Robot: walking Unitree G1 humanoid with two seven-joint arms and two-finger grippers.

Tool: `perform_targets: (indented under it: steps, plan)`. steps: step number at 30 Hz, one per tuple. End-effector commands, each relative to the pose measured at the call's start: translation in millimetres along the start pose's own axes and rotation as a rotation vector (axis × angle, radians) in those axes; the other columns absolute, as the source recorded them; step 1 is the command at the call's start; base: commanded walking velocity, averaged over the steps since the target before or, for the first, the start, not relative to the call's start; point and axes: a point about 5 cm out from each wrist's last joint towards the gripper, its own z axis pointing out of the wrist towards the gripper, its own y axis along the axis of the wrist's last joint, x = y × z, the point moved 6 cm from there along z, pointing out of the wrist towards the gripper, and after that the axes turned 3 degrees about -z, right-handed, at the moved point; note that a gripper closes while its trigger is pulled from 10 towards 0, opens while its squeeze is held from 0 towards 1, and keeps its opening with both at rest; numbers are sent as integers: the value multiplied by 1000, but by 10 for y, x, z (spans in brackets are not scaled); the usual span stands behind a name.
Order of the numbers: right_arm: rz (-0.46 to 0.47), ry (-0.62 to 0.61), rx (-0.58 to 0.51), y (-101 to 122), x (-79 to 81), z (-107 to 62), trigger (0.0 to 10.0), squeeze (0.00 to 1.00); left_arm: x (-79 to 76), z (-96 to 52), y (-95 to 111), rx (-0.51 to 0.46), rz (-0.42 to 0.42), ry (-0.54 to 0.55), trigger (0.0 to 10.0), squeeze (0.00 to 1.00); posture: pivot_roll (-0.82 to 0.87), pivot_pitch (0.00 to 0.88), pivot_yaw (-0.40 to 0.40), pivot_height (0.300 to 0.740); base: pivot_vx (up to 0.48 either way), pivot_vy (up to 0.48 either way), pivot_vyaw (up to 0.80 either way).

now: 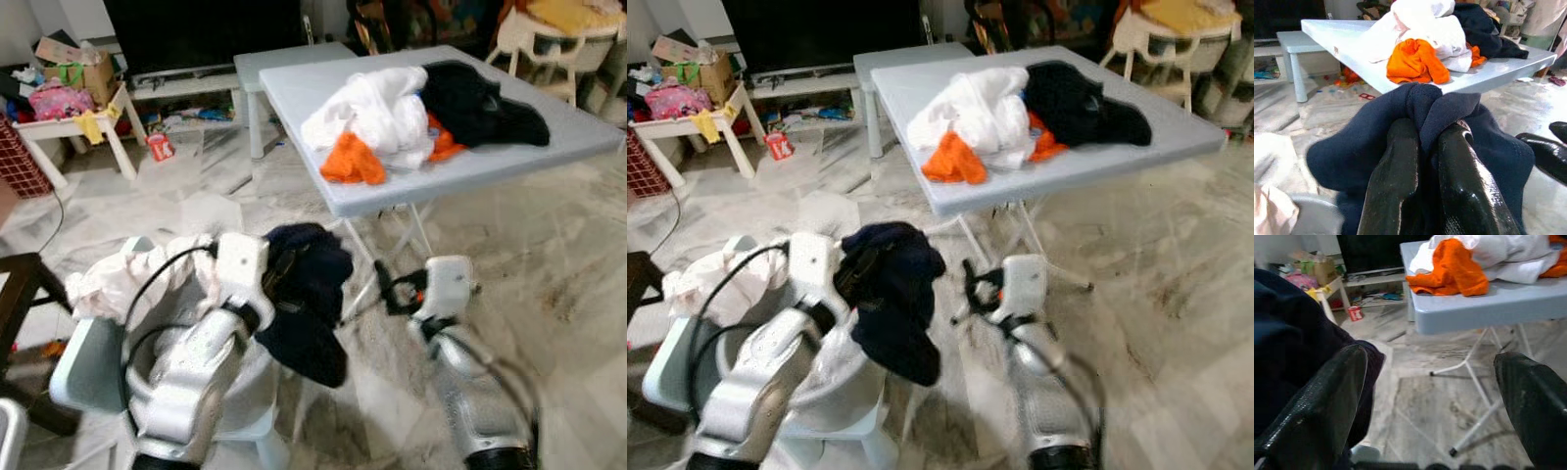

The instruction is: Hang hanger

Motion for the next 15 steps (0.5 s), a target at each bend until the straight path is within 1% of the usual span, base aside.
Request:
perform_targets:
  steps: [1,5,8,15]
  plan:
    - [-17,-31,5,-19,-104,-9,10000,0,-113,35,32,0,-6,-41,10000,0,-75,1,84,740,0,0,0]
    - [-20,-34,9,-33,-108,-4,10000,0,-105,34,2,9,-6,-36,10000,0,-73,0,84,740,0,0,0]
    - [-24,-38,11,-47,-112,-1,10000,0,-79,31,0,4,-29,-26,10000,0,-73,0,83,740,0,0,0]
    - [-29,-39,11,-46,-117,10,10000,0,-89,50,7,2,-54,-25,10000,0,-77,0,78,740,0,-346,0]
